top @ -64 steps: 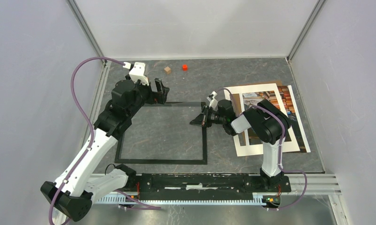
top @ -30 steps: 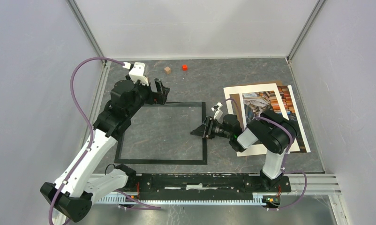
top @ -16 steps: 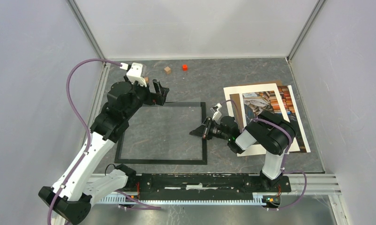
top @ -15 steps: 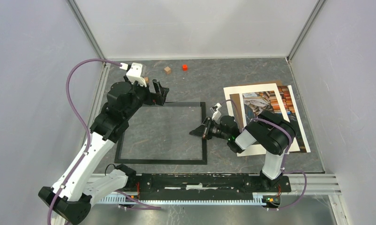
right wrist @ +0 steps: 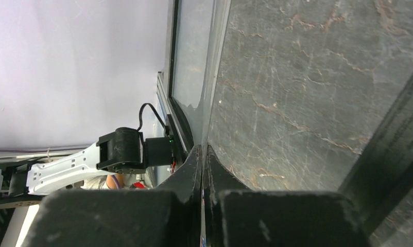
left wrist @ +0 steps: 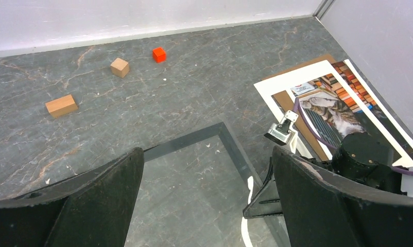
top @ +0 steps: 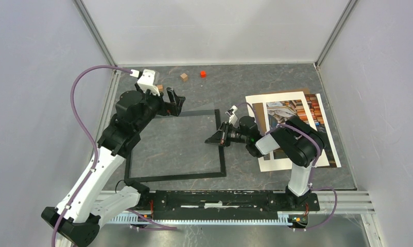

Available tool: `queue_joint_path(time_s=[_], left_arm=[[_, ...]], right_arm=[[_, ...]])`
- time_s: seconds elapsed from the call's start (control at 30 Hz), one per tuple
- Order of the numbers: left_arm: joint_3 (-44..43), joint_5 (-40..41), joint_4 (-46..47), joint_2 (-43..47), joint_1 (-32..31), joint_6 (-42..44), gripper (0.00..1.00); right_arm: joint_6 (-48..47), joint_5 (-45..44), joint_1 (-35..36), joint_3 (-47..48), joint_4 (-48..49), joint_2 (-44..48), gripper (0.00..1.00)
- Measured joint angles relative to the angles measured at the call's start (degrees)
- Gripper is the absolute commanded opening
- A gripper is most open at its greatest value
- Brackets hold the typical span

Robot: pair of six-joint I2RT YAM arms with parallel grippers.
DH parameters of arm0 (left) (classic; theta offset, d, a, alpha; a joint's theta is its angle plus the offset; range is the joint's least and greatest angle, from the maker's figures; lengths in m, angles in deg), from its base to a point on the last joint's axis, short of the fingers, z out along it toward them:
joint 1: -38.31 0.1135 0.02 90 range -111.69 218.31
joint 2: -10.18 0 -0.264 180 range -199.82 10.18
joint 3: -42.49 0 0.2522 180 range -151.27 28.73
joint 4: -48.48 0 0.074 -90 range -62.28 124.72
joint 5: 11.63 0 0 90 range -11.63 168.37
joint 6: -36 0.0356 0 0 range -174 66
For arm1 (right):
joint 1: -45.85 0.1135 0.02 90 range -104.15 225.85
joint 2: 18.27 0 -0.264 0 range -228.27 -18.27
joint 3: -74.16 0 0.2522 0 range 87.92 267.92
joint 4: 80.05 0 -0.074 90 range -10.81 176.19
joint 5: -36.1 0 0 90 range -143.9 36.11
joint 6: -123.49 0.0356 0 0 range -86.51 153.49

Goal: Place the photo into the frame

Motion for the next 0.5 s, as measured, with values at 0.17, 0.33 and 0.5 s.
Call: queue_joint_path(time_s=[0.17,0.33,0.5], left_arm=[[0.1,0.0,0.0,0.2,0.0,0.0,1.00],[0.2,0.0,0.0,0.2,0.0,0.0,1.00],[0.2,0.0,0.0,0.3,0.0,0.0,1.00]], right_arm=[[0.1,2.9,-1.3,0.4,-2.4,-0.9,0.00],[0.1,5.6,-2.2,2.7,-5.2,-1.1,0.00],[-1.0,7.0,-2.3,6.4,-7.8,-1.5,0.00]])
